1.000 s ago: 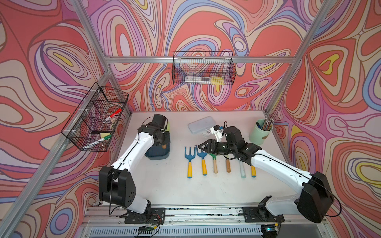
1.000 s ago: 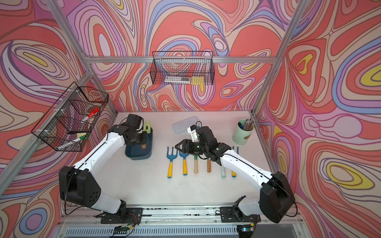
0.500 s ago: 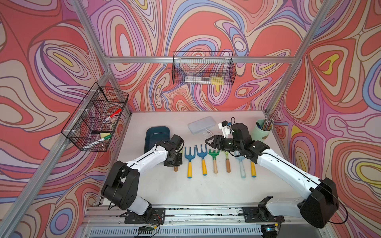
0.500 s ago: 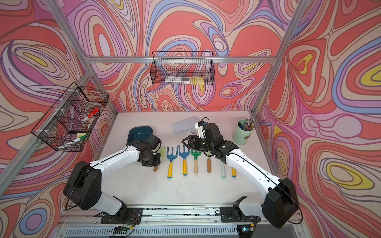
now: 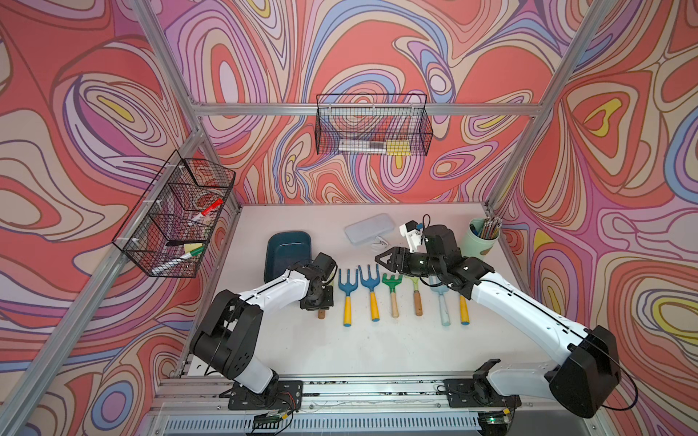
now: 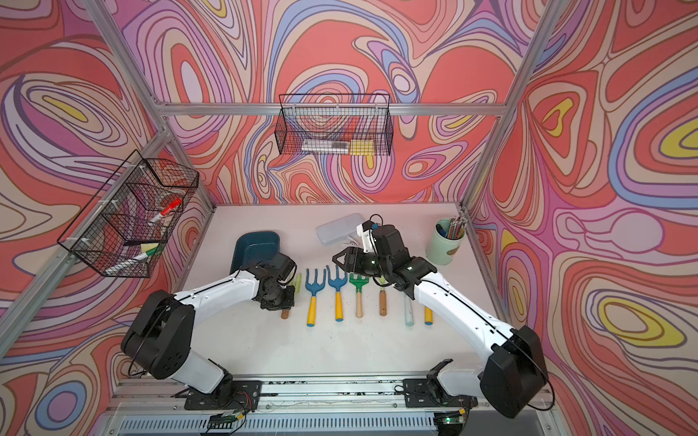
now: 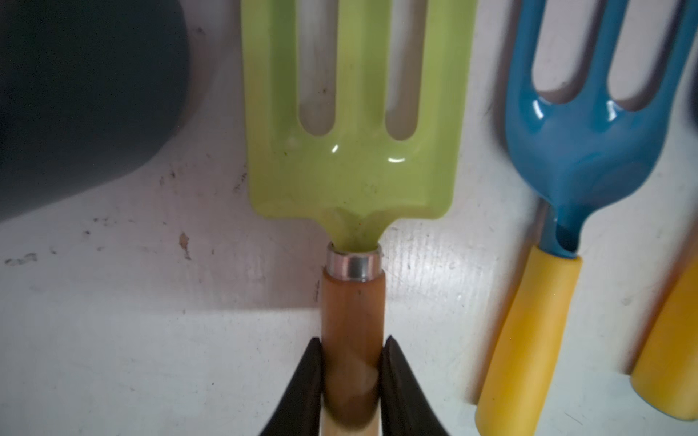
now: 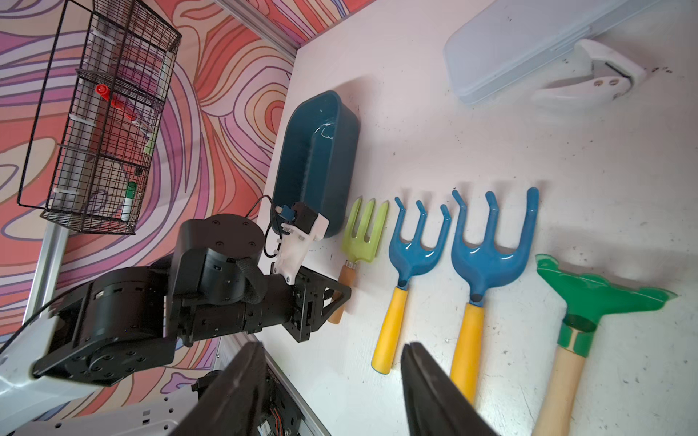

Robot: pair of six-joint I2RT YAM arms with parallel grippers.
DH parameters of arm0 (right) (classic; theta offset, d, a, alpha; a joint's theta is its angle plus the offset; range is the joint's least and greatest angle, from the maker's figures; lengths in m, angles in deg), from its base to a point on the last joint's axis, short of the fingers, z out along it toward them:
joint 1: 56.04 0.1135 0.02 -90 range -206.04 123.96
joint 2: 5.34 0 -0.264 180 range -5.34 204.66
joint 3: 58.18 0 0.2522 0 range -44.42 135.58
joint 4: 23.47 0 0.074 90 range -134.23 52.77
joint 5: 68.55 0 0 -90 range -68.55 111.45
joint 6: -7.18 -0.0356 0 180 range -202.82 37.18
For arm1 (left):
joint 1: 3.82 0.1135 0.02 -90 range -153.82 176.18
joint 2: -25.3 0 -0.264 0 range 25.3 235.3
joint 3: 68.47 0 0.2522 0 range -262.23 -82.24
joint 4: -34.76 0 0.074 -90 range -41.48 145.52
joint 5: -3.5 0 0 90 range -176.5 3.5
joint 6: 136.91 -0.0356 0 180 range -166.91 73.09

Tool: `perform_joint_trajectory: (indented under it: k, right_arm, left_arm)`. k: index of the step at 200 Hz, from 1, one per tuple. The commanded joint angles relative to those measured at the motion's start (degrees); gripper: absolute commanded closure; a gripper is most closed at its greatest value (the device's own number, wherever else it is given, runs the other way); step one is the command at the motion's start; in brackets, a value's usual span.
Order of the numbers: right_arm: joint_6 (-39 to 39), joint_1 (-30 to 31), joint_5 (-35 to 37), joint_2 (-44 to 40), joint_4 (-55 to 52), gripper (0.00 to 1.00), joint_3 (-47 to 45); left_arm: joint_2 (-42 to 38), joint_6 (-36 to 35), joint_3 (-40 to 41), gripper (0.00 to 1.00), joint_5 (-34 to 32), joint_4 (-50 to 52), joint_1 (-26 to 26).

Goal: Take the hand rake out of the storage box
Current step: Place the rake at the center of the board.

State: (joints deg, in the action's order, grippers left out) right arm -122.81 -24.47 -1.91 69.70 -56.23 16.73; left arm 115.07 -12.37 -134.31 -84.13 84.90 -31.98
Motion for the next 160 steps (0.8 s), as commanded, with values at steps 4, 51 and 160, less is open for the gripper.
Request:
perform_joint_trajectory:
  k: [4,51,160]
  right_arm:
    - [0.61,-0.02,-0.02,-0.82,-0.08,0.41,-0.32]
    - [0.61,-0.01,0.06,-1.03,-0.45,0.41,-0.08]
    - [6.17,-0.90,8.63,-2.62,-8.42,0.26,1.97]
  left_arm:
    - [0.70,0.25,0.48,0.82,0.04,-1.40,-0.08]
    - [2.65,0.05,0.49,0.76,-0.37,-0.84,-0.06]
    - [-0.30,-1.92,-5.76,0.38,-5.02,6.09,-0.06]
